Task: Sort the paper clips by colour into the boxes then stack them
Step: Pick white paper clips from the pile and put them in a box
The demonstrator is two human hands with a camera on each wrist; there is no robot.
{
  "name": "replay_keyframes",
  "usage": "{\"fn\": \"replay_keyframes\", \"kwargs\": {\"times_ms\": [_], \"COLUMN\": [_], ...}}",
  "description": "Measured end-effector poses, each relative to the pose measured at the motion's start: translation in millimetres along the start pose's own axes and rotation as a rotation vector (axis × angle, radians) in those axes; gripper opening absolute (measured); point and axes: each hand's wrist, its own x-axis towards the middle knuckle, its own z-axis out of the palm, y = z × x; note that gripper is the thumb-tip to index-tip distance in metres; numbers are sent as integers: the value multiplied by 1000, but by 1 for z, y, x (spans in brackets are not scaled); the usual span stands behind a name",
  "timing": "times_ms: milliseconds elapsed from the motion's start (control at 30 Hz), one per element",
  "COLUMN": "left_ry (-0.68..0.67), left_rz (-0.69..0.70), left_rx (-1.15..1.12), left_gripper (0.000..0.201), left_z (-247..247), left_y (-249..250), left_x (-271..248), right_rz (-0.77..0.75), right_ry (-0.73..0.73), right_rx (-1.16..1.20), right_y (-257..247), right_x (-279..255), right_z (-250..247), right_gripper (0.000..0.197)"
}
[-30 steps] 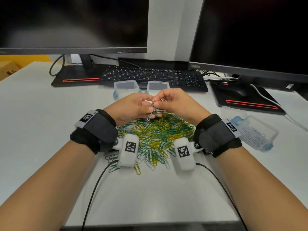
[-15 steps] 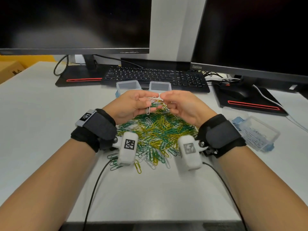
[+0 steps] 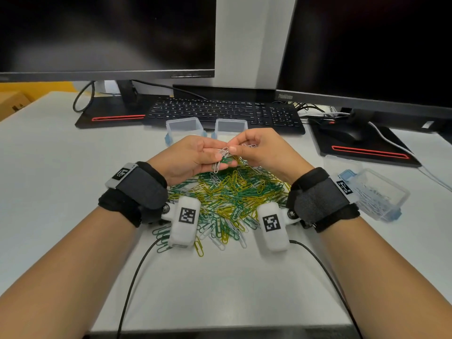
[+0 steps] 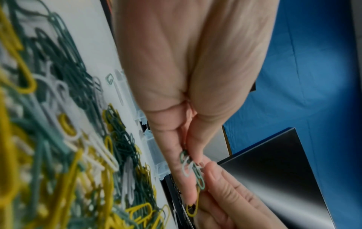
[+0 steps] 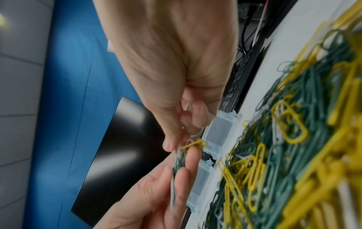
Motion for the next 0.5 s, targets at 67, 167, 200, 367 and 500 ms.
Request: {"fn": "replay_keyframes", "kwargs": {"times_ms": [67,167,200,367,500], "left_ry": [-25,-59,-71,8,51], "left_rz": [-5,-18,-23,-21,26], "left_rx": [22,67,71,-18,-102], "left_gripper": [30,32,33,31,31], "left_z": [2,3,3,3,2], "left_y": [1,0,-1,-1,1], "left_x": [-1,-2,-1,-1,-1], "right_rz": [-6,-81,-100,-23,188], "right_ry": [-26,-47,-48,80,-62], "right_rx": [5,-117,-168,14,663], "right_y": [0,-1,-2,-1,0], "right_x": [0,-1,0,3,1], "right_z": [1,4,4,-9,-13], "right_gripper": [15,13,11,8,10]}}
